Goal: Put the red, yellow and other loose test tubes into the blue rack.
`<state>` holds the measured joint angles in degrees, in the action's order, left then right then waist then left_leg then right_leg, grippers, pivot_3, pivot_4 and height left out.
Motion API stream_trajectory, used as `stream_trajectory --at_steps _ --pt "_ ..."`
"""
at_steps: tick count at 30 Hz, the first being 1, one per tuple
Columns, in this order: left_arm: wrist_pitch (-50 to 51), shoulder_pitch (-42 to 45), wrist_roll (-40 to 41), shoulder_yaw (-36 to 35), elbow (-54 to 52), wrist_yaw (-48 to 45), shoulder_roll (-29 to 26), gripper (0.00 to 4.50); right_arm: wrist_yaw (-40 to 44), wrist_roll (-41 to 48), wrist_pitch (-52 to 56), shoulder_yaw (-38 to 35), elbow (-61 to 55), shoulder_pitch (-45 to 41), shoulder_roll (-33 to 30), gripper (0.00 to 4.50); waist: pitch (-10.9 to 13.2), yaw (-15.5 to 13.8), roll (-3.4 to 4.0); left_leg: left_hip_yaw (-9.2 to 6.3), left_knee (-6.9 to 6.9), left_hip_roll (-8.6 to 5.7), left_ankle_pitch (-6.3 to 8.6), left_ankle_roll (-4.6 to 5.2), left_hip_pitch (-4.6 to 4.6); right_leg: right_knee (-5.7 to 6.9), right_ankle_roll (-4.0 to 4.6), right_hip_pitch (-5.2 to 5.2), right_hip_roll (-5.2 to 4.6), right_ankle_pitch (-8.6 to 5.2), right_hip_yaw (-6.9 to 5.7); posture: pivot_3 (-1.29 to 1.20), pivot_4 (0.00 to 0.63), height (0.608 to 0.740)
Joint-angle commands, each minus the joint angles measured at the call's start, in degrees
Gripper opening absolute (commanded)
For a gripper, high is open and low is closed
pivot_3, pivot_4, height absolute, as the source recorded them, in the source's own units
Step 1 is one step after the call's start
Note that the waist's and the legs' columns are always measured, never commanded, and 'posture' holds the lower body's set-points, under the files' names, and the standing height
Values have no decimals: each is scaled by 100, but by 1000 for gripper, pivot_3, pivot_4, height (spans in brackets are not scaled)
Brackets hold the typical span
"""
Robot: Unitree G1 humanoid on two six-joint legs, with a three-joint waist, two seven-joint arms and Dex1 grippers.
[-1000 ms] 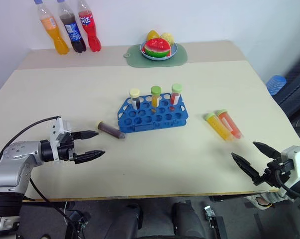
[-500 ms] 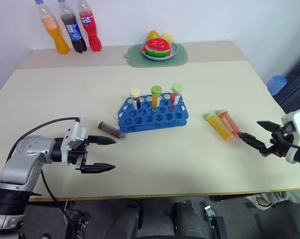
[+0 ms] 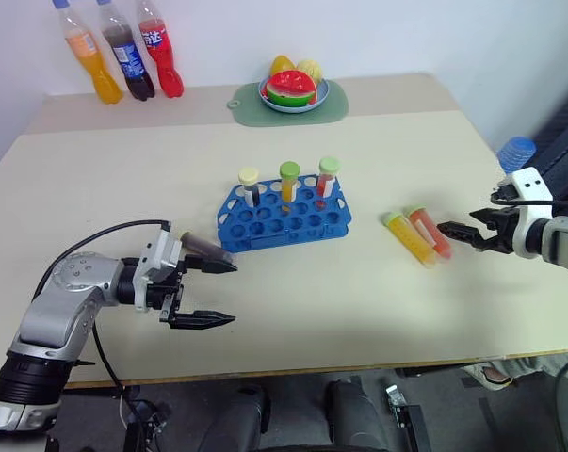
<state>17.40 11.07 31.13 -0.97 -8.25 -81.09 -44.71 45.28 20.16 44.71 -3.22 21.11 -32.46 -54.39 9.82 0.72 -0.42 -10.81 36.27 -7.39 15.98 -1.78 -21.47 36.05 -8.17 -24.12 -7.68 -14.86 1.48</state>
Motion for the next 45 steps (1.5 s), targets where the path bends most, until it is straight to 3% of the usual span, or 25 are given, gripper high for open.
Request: stream_trajectory --at_steps 1,7,15,25,28,33,34,37,40,45 --pt "19 -87 114 -122 -287 117 -7 4500 202 -266 -111 199 338 -388 69 4470 0 9 0 0 0 0 0 0 0 1 0 -1 0 1 1 0 150 740" --pt "52 -158 154 -140 -399 366 33 4500 453 -374 -63 328 541 -739 280 4470 -1 6 1 0 1 2 0 0 0 3 2 -4 3 5 2 0 150 740" --pt "81 -203 203 -161 -411 492 25 4500 656 -366 17 252 125 -594 250 4470 -1 -2 1 0 1 1 -4 -8 -6 4 1 -12 2 5 3 0 150 740" --pt "109 -111 196 -113 -374 540 26 4500 394 -793 263 639 495 -759 640 4470 -1 37 1 3 2 2 -5 -10 -4 10 3 -15 2 6 5 0 150 740" --pt "110 -140 189 -128 -376 537 4 4500 389 -944 454 807 608 -907 759 3594 -3 38 -1 5 5 3 -7 -11 -2 10 5 -14 5 12 9 0 150 740" --pt "30 -176 143 -151 -314 532 6 4500 237 -1180 508 935 499 -925 939 1059 -8 44 -8 5 5 5 -7 -12 -2 10 5 -14 8 13 9 0 150 740" --pt "17 -183 129 -144 -323 552 17 4500 219 -1215 502 928 447 -895 945 805 -12 51 -14 6 4 6 -7 -12 0 10 6 -14 8 13 9 0 150 740" --pt "-55 -198 95 -185 -272 582 19 4500 158 -1241 531 822 28 -749 919 801 -13 43 -15 5 5 10 -11 -20 1 11 11 -14 13 17 9 0 150 740" --pt "-92 -222 86 -247 -235 666 29 4500 57 -1116 -88 369 -761 -361 871 801 -13 19 -15 4 4 11 -13 -23 0 12 11 -15 13 17 9 0 150 740" --pt "-198 -349 74 -386 -57 765 35 4500 -670 -712 -1308 -696 -2949 681 1520 801 -10 6 -11 2 -3 10 -17 -28 -7 14 10 -28 12 18 11 0 150 740"
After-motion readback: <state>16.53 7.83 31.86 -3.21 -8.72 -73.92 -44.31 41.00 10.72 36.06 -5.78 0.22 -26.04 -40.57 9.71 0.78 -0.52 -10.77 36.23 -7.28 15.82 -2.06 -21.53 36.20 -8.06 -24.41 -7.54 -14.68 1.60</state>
